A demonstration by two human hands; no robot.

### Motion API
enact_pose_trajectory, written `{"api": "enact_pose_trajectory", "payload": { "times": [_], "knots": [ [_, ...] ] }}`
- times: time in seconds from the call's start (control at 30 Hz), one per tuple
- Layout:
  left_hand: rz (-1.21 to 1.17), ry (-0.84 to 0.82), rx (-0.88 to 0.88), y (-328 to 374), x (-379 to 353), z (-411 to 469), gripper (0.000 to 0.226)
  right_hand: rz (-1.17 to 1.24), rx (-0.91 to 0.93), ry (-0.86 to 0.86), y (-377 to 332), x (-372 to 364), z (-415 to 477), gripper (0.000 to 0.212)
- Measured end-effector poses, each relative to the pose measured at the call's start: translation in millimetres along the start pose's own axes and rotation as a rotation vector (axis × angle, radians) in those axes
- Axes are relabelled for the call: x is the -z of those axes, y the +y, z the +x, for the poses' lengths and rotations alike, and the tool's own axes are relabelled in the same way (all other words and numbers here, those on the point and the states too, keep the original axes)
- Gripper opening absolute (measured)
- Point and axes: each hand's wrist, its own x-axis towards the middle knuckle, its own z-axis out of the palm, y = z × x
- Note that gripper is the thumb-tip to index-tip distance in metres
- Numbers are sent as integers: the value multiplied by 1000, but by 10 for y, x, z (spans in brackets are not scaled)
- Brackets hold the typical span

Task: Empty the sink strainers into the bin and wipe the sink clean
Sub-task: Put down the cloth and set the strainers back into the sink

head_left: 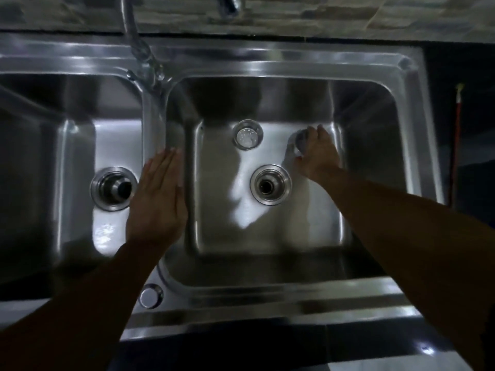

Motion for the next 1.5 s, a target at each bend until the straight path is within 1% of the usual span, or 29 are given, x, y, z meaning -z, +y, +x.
{"api": "enact_pose_trajectory", "payload": {
  "times": [0.1,0.17,0.2,0.27,0.3,0.33,0.4,0.43,0.53,0.63,0.77,0.87,1.07,1.17,1.27,1.4,1.5],
  "knots": [
    [-12,8,13,-3,-6,10,50,-26,-25,-14,0,-1,110,67],
    [-15,26,13,9,1,11,50,-20,-10,15,-10,17,88,68],
    [-21,38,9,15,9,12,49,-36,39,38,-24,12,48,66],
    [-26,53,-3,28,23,14,48,-142,193,52,-39,-63,-56,58],
    [-25,53,-9,31,29,16,48,-142,270,66,-39,-127,-112,59],
    [-24,48,-12,30,37,16,48,-57,279,23,-57,-178,-192,66],
    [-34,32,-9,28,48,20,49,140,234,-90,-106,-258,-352,83],
    [-41,23,-3,27,52,23,49,202,225,-120,-118,-303,-407,87],
    [-52,22,5,20,53,30,49,228,235,-151,-150,-431,-509,88],
    [-53,36,9,12,48,29,48,140,264,-154,-197,-525,-548,88],
    [-48,54,8,27,46,22,45,31,225,-133,-252,-574,-617,85],
    [-55,40,22,33,56,22,45,-4,189,-121,-278,-609,-635,85],
    [-55,45,25,24,60,14,44,33,145,-120,-299,-650,-684,83],
    [-56,55,22,25,50,7,43,47,120,-111,-307,-660,-742,77],
    [-41,48,11,9,35,8,44,115,104,-91,-287,-679,-810,71],
    [-27,50,6,-5,28,2,43,195,85,-26,-331,-691,-831,58],
    [-32,48,10,-2,26,8,44,249,87,86,-505,-684,-768,59]
  ]
}}
